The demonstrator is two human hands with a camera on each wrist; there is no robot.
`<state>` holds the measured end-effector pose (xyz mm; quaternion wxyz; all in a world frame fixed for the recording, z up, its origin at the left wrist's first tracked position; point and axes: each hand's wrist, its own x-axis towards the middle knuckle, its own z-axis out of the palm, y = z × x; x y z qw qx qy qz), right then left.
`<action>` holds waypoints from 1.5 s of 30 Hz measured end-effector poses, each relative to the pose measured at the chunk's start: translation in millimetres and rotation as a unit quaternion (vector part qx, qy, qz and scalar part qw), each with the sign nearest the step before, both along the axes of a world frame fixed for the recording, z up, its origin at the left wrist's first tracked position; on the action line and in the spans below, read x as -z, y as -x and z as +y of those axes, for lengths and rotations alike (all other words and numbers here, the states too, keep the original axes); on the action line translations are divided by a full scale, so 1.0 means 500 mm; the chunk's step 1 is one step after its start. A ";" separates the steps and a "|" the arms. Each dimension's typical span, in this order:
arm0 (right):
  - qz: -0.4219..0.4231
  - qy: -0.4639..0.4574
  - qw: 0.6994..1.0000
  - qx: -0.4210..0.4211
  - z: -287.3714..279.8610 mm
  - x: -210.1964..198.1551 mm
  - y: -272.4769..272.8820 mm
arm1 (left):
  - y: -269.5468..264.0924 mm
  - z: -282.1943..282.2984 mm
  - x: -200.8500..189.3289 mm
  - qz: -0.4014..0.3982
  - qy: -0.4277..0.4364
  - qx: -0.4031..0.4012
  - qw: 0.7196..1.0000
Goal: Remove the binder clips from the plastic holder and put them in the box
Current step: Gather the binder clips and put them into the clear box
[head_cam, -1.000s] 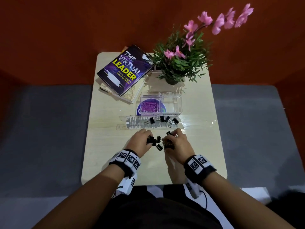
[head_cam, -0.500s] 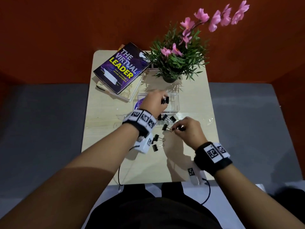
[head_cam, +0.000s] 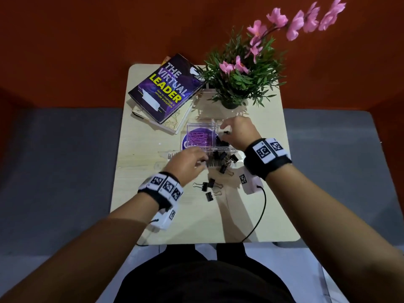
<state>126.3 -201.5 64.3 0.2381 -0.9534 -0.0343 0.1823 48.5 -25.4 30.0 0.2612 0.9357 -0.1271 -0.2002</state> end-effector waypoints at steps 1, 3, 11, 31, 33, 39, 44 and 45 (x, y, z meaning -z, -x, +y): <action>-0.013 0.003 1.000 0.005 -0.002 0.003 0.011 | 0.015 0.002 0.009 0.014 -0.023 0.019 0.999; -0.060 -0.004 0.998 0.004 -0.008 0.009 0.045 | 0.037 -0.002 0.026 0.036 -0.077 0.058 0.995; -0.005 0.075 0.990 -0.118 -0.031 0.103 0.190 | 0.062 -0.046 0.062 0.037 -0.177 0.085 0.980; 0.012 0.004 0.995 -0.101 -0.038 0.153 0.229 | 0.103 -0.052 0.085 0.050 -0.064 0.018 0.997; 0.011 -0.038 0.996 -0.077 -0.042 0.155 0.242 | 0.103 -0.053 0.090 0.054 -0.048 0.010 0.997; 0.013 -0.073 0.996 -0.038 -0.051 0.140 0.253 | 0.091 -0.052 0.084 0.040 -0.036 0.001 0.999; 0.005 -0.066 0.998 0.000 -0.058 0.150 0.256 | 0.074 -0.054 0.075 0.041 -0.032 0.006 0.999; 0.005 -0.070 0.998 0.006 -0.061 0.152 0.255 | 0.070 -0.053 0.073 0.043 -0.027 0.002 0.999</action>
